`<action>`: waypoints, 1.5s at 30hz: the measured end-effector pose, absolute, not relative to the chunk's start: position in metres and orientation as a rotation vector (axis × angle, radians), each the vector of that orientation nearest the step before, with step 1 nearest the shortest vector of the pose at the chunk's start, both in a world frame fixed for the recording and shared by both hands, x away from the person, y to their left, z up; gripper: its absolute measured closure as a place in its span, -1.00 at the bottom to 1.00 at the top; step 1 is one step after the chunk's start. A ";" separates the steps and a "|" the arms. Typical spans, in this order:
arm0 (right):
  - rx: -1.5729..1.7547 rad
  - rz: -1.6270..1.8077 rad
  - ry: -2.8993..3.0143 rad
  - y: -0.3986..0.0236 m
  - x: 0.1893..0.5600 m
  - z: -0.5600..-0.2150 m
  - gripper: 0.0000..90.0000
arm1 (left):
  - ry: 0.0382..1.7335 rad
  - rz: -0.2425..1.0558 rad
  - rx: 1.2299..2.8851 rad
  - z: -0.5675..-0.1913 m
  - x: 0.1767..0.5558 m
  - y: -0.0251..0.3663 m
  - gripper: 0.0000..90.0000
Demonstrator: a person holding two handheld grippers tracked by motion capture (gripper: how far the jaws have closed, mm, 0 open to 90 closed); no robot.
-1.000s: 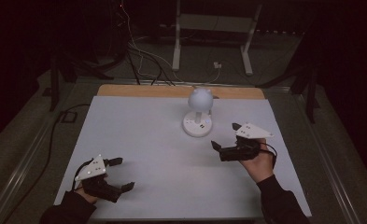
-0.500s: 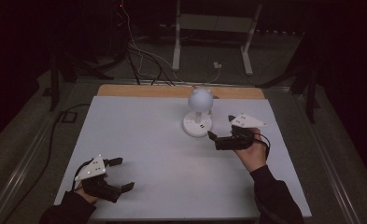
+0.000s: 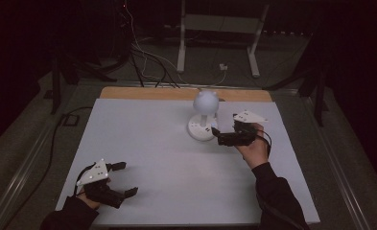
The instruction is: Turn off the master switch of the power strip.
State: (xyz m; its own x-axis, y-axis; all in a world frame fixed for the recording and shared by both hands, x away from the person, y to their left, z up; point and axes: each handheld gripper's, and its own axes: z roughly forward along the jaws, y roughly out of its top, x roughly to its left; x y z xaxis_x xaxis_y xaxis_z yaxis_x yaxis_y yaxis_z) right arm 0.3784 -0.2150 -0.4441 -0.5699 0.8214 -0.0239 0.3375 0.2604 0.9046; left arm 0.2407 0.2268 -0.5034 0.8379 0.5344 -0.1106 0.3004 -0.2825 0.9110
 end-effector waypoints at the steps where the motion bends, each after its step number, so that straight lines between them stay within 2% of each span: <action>1: 1.046 1.275 2.037 -0.215 0.378 -0.444 -1.00 | 0.626 0.259 1.887 -0.503 0.241 0.227 -0.99; 5: 1.095 1.266 1.993 -0.216 0.385 -0.449 -1.00 | 0.626 0.258 1.887 -0.504 0.241 0.227 -0.99; 15: 1.185 1.222 1.955 -0.216 0.394 -0.455 -0.64 | 0.628 0.257 1.888 -0.504 0.241 0.227 -0.99; 19: 1.218 1.211 1.944 -0.216 0.397 -0.456 -0.42 | 0.628 0.257 1.888 -0.504 0.241 0.227 -0.99; 23: 1.249 1.187 1.932 -0.214 0.399 -0.458 -0.01 | 0.629 0.256 1.888 -0.504 0.241 0.227 -0.99; 24: 1.249 1.187 1.932 -0.214 0.399 -0.458 -0.01 | 0.629 0.256 1.888 -0.504 0.241 0.227 -0.99; 25: 1.267 1.178 1.922 -0.214 0.400 -0.459 0.14 | 0.628 0.256 1.889 -0.504 0.241 0.227 -0.99; 32: 1.279 1.125 1.928 -0.210 0.405 -0.464 0.35 | 0.629 0.255 1.888 -0.504 0.241 0.227 -0.99; 33: 1.276 1.109 1.926 -0.209 0.406 -0.466 0.49 | 0.630 0.254 1.888 -0.504 0.241 0.227 -0.99; 37: 1.296 1.113 1.932 -0.207 0.409 -0.469 0.67 | 0.629 0.254 1.889 -0.504 0.241 0.227 -0.99; 43: 1.281 1.102 1.963 -0.203 0.414 -0.474 0.78 | 0.634 0.252 1.889 -0.504 0.241 0.227 -0.99; 45: 1.288 1.104 1.969 -0.201 0.416 -0.478 0.91 | 0.634 0.251 1.889 -0.504 0.241 0.227 -0.99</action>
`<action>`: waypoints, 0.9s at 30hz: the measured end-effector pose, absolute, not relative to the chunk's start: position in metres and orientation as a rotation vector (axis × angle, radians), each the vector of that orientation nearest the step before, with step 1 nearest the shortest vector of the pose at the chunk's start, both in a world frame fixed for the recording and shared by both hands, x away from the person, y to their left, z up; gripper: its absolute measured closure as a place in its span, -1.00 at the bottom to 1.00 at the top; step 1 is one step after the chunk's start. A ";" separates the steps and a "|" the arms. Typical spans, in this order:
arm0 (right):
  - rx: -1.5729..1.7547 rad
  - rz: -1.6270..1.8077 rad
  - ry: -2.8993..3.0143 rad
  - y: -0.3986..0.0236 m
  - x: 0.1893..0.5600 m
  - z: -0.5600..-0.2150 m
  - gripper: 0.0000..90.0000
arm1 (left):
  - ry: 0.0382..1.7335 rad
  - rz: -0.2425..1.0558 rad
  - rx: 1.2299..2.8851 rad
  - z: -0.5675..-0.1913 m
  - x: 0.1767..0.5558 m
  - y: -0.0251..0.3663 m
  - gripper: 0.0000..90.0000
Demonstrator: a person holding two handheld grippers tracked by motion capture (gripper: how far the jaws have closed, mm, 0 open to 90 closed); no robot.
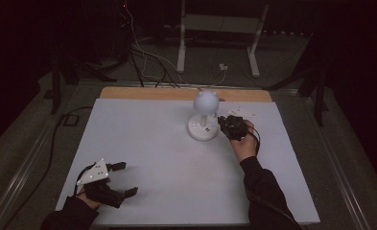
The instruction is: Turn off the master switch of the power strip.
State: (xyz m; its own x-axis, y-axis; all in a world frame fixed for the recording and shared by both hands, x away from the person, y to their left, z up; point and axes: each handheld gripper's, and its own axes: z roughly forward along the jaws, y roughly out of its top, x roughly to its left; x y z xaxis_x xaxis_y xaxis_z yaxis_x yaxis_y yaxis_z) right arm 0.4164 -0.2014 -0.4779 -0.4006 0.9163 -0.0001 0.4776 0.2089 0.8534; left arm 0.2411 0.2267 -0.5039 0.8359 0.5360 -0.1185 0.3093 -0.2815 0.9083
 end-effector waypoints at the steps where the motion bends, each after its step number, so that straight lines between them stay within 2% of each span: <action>1: 1.293 1.101 1.964 -0.201 0.417 -0.479 0.96 | 0.633 0.251 1.889 -0.504 0.241 0.227 -0.99; 27: 1.300 1.008 1.956 -0.179 0.432 -0.510 1.00 | 0.631 0.249 1.889 -0.504 0.241 0.227 -0.99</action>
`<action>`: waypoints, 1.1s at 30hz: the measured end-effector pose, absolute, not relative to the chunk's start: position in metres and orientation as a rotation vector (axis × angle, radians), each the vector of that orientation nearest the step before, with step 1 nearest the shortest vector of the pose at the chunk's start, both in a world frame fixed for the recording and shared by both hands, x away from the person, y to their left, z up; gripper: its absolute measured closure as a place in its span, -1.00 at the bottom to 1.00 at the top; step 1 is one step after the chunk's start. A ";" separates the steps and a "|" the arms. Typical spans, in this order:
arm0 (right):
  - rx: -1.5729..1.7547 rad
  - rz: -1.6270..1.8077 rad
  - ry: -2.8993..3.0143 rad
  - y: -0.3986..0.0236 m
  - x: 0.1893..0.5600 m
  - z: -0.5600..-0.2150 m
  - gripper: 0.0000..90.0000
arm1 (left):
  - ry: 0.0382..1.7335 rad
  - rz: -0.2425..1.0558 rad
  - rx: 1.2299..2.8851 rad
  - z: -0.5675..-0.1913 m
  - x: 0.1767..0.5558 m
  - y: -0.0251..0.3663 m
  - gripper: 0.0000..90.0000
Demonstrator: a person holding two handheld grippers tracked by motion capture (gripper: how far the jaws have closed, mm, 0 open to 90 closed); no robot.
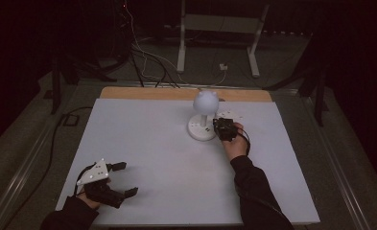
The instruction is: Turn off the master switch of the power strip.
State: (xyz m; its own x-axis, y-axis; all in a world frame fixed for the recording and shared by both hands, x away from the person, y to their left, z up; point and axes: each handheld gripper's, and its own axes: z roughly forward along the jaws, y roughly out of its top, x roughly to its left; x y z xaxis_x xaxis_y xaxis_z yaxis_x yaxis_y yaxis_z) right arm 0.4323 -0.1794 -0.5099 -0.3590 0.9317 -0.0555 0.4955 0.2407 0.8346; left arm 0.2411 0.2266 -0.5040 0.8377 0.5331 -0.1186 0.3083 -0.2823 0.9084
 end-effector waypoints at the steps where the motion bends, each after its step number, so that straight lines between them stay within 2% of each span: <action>1: 1.303 1.010 1.959 -0.179 0.433 -0.511 1.00 | 0.630 0.249 1.889 -0.504 0.241 0.227 -0.99; 33: 1.278 0.996 1.960 -0.176 0.434 -0.518 1.00 | 0.631 0.247 1.889 -0.504 0.241 0.227 -0.99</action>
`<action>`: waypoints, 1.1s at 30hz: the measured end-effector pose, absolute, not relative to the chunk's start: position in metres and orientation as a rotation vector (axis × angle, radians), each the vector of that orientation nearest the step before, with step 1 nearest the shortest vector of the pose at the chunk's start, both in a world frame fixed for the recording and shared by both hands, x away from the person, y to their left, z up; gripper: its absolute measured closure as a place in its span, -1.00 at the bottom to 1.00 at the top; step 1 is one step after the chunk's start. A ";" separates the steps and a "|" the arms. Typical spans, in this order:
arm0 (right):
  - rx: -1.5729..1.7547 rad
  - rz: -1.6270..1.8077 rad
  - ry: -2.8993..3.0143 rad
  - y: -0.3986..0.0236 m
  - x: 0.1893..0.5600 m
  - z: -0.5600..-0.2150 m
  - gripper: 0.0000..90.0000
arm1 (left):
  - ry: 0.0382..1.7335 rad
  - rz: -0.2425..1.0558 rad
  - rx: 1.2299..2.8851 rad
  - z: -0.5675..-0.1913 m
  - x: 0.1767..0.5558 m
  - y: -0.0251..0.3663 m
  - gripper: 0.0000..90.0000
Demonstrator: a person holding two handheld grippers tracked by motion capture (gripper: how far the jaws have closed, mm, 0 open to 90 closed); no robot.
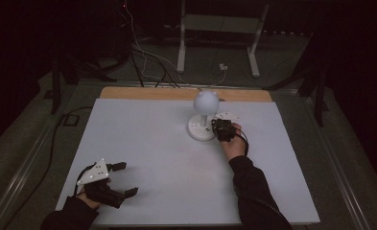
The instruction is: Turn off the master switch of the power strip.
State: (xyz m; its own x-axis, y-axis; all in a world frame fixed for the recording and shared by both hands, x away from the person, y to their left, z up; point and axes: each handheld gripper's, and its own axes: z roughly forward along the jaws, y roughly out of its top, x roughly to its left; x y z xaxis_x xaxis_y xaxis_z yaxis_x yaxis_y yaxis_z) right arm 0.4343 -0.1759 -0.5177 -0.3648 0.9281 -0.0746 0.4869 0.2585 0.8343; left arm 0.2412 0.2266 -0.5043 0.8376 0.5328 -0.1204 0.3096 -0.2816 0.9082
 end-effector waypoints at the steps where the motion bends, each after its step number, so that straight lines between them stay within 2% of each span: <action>1: 1.279 0.993 1.958 -0.175 0.434 -0.518 1.00 | 0.631 0.247 1.889 -0.504 0.241 0.227 -0.99; 33: 1.262 0.891 1.968 -0.167 0.434 -0.516 1.00 | 0.632 0.241 1.887 -0.504 0.241 0.226 -0.99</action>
State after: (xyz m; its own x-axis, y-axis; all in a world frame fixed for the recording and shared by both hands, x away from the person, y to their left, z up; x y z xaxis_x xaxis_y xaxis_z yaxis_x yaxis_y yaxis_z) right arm 0.4343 -0.1669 -0.5159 -0.3436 0.9276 -0.1463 0.5021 0.3131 0.8061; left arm 0.2410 0.2258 -0.5044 0.8382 0.5309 -0.1250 0.3125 -0.2795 0.9079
